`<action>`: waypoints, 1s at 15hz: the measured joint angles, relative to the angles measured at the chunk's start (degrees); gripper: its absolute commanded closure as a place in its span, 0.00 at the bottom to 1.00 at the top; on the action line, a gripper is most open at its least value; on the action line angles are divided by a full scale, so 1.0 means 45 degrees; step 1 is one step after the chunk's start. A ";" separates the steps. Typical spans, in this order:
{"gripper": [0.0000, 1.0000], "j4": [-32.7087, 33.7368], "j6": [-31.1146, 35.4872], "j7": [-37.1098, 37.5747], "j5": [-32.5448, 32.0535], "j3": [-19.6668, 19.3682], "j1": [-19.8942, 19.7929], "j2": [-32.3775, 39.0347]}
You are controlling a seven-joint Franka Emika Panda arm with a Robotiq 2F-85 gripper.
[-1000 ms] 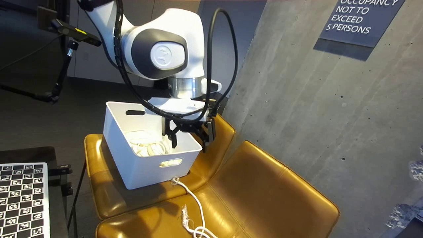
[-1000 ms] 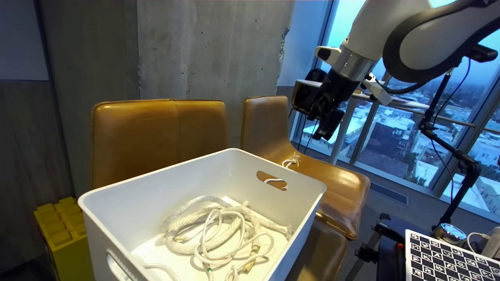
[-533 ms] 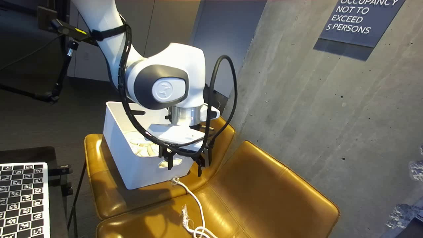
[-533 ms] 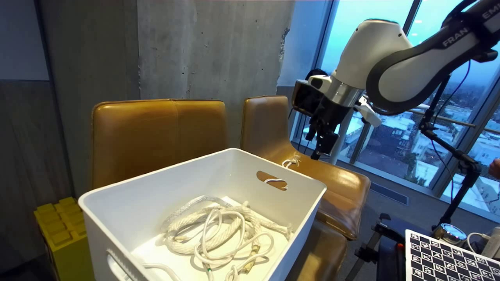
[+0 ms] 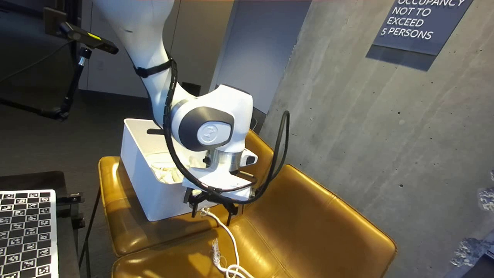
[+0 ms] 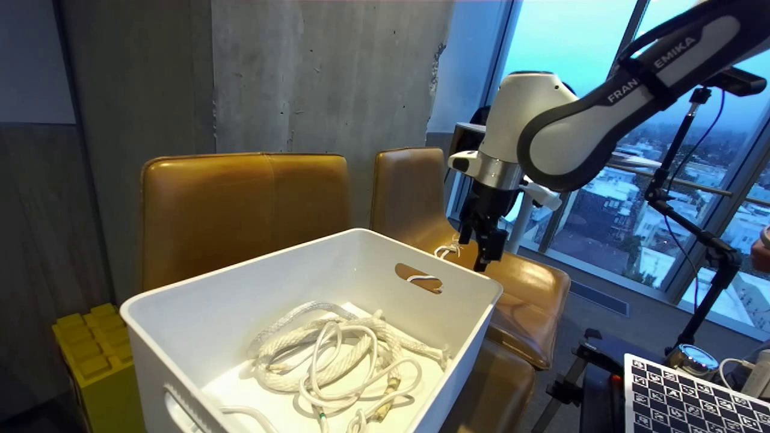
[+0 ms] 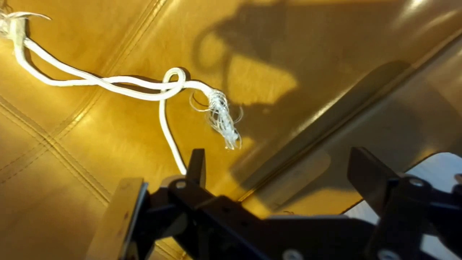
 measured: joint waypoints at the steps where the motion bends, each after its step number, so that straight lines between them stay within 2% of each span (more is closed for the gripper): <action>1: 0.00 0.0314 -0.0682 -0.0639 0.0286 0.0222 -0.0134 0.0081; 5: 0.00 0.1432 -0.2759 -0.2711 0.0874 0.0629 -0.0226 0.0179; 8: 0.00 0.2190 -0.3551 -0.3947 0.0801 0.0536 -0.0222 0.0474; 12: 0.00 0.2602 -0.3550 -0.5267 0.0399 0.0114 -0.0224 0.1180; 15: 0.00 0.2458 -0.2902 -0.5881 -0.0749 -0.0177 -0.0188 0.1613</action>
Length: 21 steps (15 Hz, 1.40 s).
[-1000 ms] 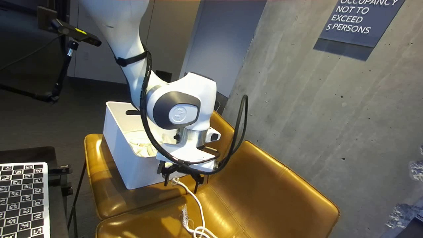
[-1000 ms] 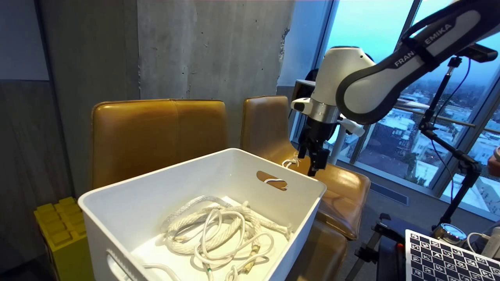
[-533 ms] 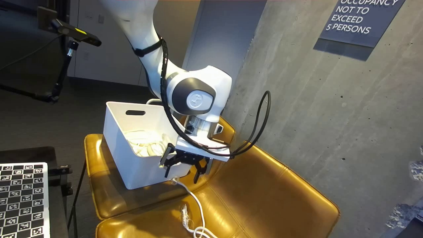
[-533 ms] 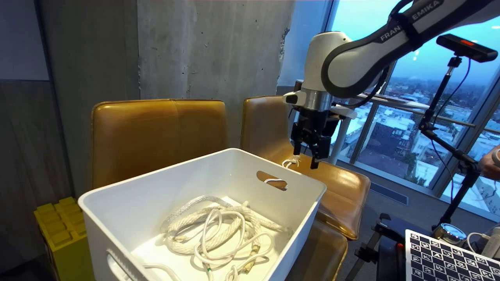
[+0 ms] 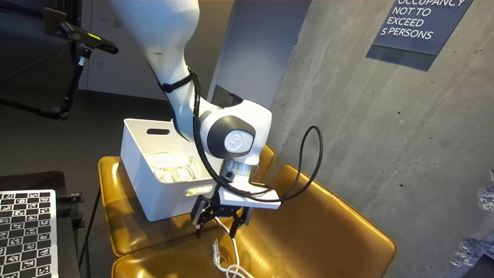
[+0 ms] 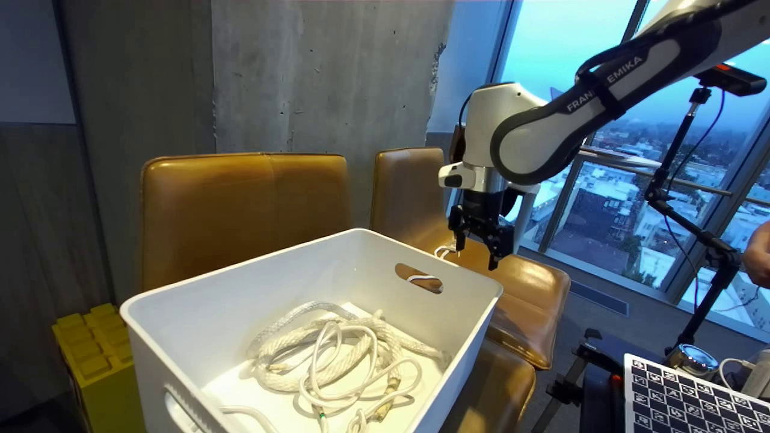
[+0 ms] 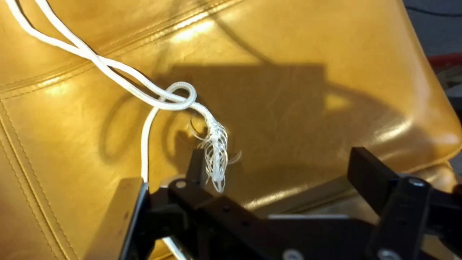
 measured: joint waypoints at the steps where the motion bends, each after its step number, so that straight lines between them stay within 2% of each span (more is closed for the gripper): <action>1: 0.00 -0.0075 0.0411 -0.0079 -0.0502 -0.0110 0.0040 0.0145; 7: 0.00 -0.0129 0.2483 -0.0106 -0.2438 -0.0725 0.0445 0.1186; 13: 0.01 0.0337 0.3231 -0.0105 -0.2733 -0.0866 0.0852 0.2180; 14: 0.26 0.0458 0.3231 -0.0104 -0.2733 -0.0866 0.0923 0.2301; 16: 0.29 0.0668 0.3232 -0.0088 -0.2732 -0.0866 0.1039 0.2527; 21: 0.66 0.0796 0.3234 -0.0019 -0.2732 -0.0958 0.1082 0.2878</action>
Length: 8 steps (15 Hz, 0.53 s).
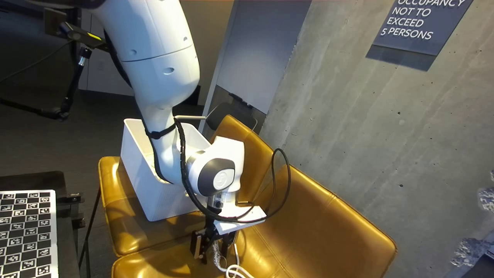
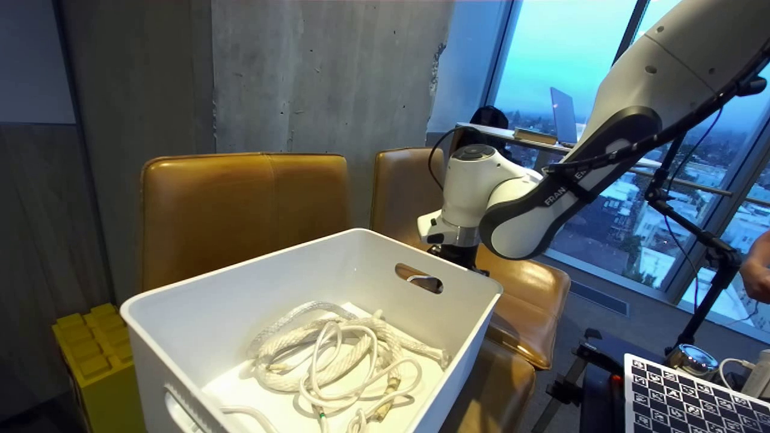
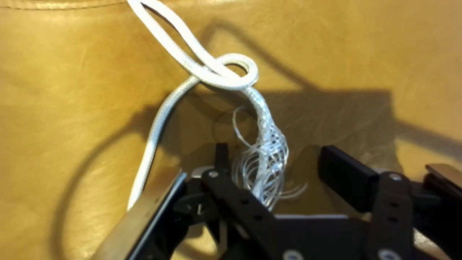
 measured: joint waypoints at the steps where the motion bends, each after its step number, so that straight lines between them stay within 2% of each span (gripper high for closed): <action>1: 0.73 0.0021 0.0015 0.0038 0.0000 -0.0030 0.0000 -0.0002; 5: 0.99 0.0034 0.0249 0.0334 0.0000 -0.0185 0.0006 -0.0004; 8: 1.00 -0.0076 0.0391 0.0690 0.0000 -0.0403 -0.0002 -0.0036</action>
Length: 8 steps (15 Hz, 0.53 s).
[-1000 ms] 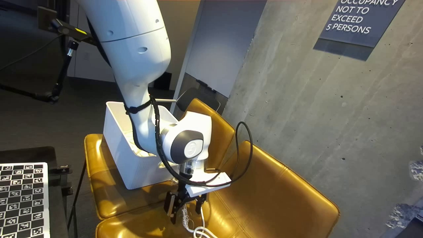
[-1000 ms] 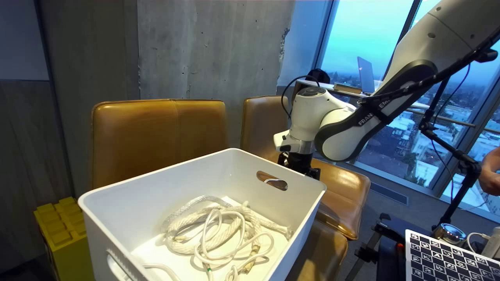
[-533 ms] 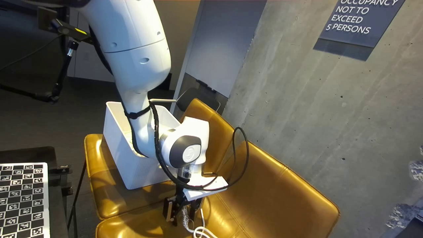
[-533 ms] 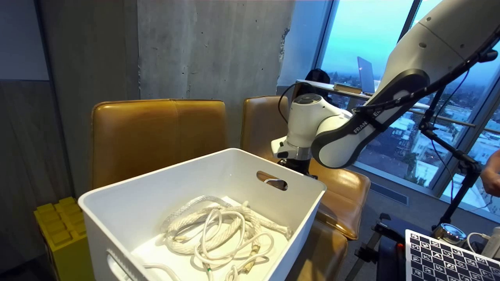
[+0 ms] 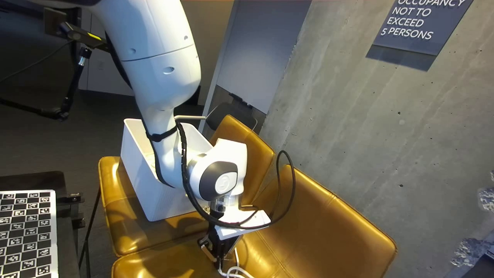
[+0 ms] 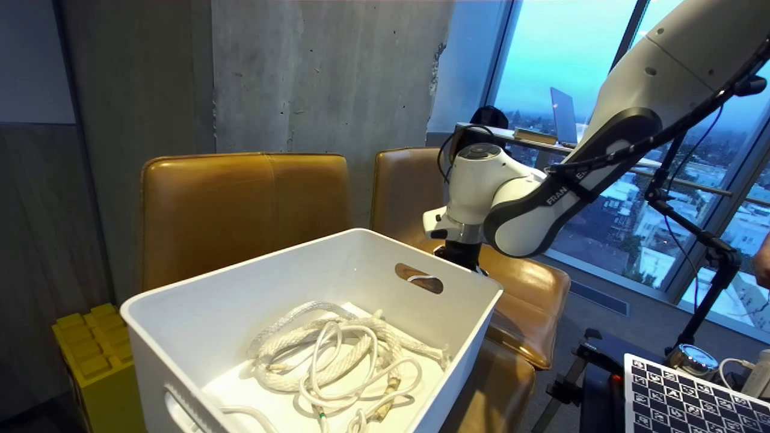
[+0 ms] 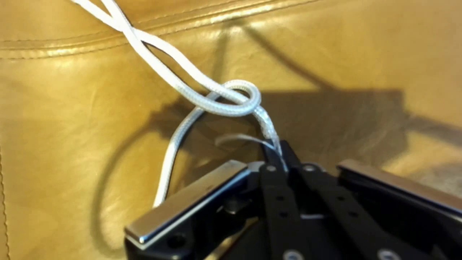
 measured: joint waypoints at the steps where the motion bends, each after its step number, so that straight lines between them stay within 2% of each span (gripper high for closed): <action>1: 0.99 -0.0057 0.0011 0.0117 0.0001 -0.0083 -0.0019 -0.0036; 5: 0.99 -0.0789 -0.0052 0.0469 0.0430 -0.0015 -0.0265 -0.0954; 8: 0.99 -0.1591 -0.0601 0.0480 0.1753 0.0702 -0.0439 -0.2703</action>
